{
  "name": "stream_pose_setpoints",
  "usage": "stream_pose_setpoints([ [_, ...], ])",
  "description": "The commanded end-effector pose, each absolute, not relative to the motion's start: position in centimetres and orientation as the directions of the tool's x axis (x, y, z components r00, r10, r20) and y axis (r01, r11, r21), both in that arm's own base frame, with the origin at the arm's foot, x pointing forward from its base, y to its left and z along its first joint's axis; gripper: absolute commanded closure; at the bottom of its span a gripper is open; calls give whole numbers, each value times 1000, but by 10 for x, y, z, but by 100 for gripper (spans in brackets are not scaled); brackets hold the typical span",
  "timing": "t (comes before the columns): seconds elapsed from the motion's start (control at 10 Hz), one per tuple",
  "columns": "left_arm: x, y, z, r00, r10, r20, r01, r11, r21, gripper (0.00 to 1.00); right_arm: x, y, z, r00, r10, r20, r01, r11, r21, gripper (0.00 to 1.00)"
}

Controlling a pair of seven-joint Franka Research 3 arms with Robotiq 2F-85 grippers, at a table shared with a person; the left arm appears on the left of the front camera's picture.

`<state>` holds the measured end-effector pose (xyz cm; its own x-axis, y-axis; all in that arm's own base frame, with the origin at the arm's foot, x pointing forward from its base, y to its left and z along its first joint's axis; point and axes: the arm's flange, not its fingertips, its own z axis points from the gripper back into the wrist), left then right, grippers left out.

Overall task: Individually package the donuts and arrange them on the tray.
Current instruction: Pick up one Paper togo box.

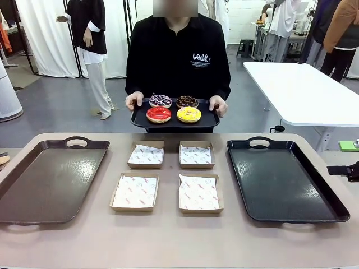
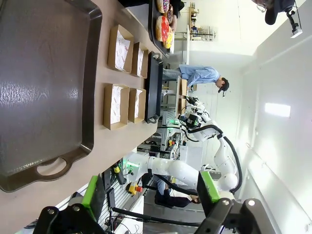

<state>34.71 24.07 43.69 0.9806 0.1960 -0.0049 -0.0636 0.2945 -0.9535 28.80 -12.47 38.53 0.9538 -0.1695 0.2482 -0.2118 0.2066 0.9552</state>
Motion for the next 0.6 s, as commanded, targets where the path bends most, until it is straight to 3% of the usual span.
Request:
stream_pose_setpoints([
  [0.0,345,243,438,981,195,-8,-64,284,-957,0,288,-126,385,950,-179,257,-221,198,955,0],
  [0.2,362,225,457,986,168,-13,-73,353,-933,0,288,-126,385,950,-179,257,-221,198,955,0],
  [0.5,402,146,538,988,122,96,9,572,-820,0,288,-126,385,950,-179,257,-221,198,955,0],
])
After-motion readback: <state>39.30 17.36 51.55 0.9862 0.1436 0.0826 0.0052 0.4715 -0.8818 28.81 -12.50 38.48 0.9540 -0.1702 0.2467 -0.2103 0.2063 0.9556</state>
